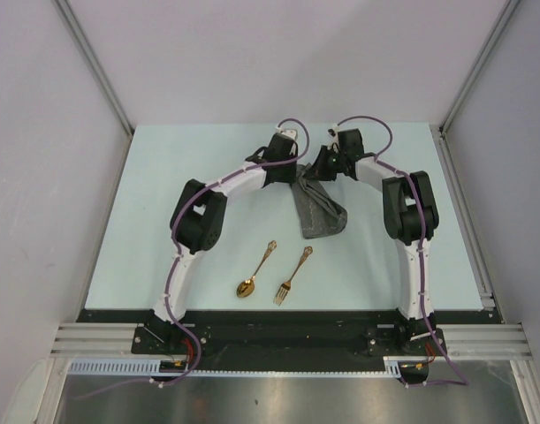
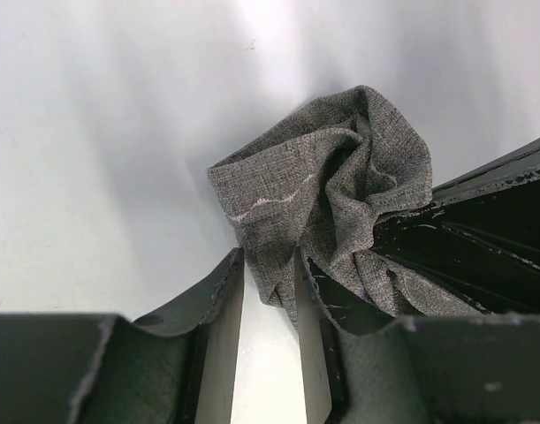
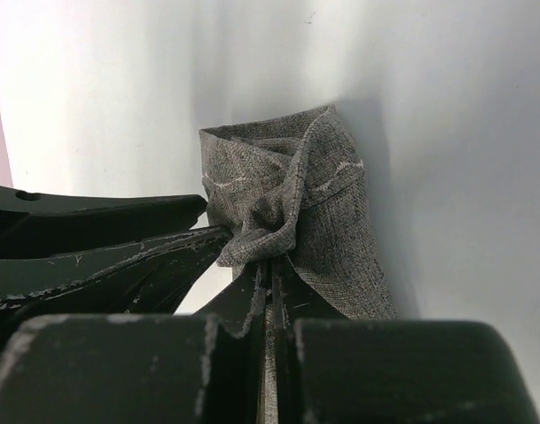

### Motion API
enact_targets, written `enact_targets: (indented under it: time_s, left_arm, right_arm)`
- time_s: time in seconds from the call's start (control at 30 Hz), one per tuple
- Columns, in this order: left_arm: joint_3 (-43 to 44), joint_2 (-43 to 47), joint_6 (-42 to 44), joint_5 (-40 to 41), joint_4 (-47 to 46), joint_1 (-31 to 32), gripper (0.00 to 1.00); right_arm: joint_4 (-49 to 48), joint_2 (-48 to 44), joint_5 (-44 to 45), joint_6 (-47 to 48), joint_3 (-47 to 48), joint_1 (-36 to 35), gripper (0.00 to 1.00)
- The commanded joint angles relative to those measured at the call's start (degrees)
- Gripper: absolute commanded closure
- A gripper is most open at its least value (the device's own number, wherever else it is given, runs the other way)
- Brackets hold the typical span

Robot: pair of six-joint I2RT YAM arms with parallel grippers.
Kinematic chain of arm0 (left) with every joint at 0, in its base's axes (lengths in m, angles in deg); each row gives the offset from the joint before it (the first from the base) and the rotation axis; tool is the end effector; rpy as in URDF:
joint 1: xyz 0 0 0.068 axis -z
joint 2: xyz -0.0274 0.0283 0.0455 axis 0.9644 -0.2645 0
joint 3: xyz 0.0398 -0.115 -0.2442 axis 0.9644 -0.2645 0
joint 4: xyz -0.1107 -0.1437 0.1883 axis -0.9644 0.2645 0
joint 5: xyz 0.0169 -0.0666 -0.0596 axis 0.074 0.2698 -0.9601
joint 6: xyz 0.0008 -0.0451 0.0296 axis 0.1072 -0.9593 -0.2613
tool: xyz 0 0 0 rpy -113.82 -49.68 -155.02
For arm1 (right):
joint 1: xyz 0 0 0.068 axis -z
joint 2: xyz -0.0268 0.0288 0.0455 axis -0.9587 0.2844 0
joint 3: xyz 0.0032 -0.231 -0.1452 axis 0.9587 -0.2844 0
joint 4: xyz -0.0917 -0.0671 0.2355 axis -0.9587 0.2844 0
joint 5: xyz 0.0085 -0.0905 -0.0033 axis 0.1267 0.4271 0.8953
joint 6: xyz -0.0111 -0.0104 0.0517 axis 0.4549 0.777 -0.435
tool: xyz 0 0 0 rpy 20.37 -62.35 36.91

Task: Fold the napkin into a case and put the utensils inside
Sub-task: Stuff the top corner of the smaller-rectangle-folded napkin into the folded napkin.

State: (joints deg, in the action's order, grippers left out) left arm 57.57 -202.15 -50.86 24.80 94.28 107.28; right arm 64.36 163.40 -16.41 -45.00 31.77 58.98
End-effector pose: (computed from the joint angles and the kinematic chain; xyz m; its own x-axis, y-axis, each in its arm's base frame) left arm 0.4491 -0.2846 0.1715 -0.7005 0.0631 -0.7108 0.2835 0.9387 -0.1960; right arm 0.4833 0.1428 0.1558 -0.8434 0.2144 -0.4926 -0.1830 0.7474 0.6386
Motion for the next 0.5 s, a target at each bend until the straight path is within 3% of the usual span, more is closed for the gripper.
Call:
enact_targets:
  time_s: [0.0, 0.17, 0.3, 0.47]
  left_arm:
    - [3.9, -1.3, 1.0, -1.0, 1.5, 0.2, 0.66]
    - [5.2, -2.4, 1.0, -2.7, 1.4, 0.2, 0.7]
    - [5.1, -1.8, 1.0, -3.4, 0.4, 0.2, 0.9]
    - [2.9, 1.1, -1.0, -6.3, -2.3, 0.1, 0.98]
  right_arm:
    - [-1.7, -2.9, -0.9, -0.5, -0.1, -0.1, 1.0]
    - [-1.3, -2.9, -0.4, -0.3, 0.1, -0.3, 1.0]
    - [-0.8, -2.8, -0.4, -0.1, 0.2, -0.5, 1.0]
    - [1.0, -2.9, 0.0, 0.2, 0.4, -1.5, 1.0]
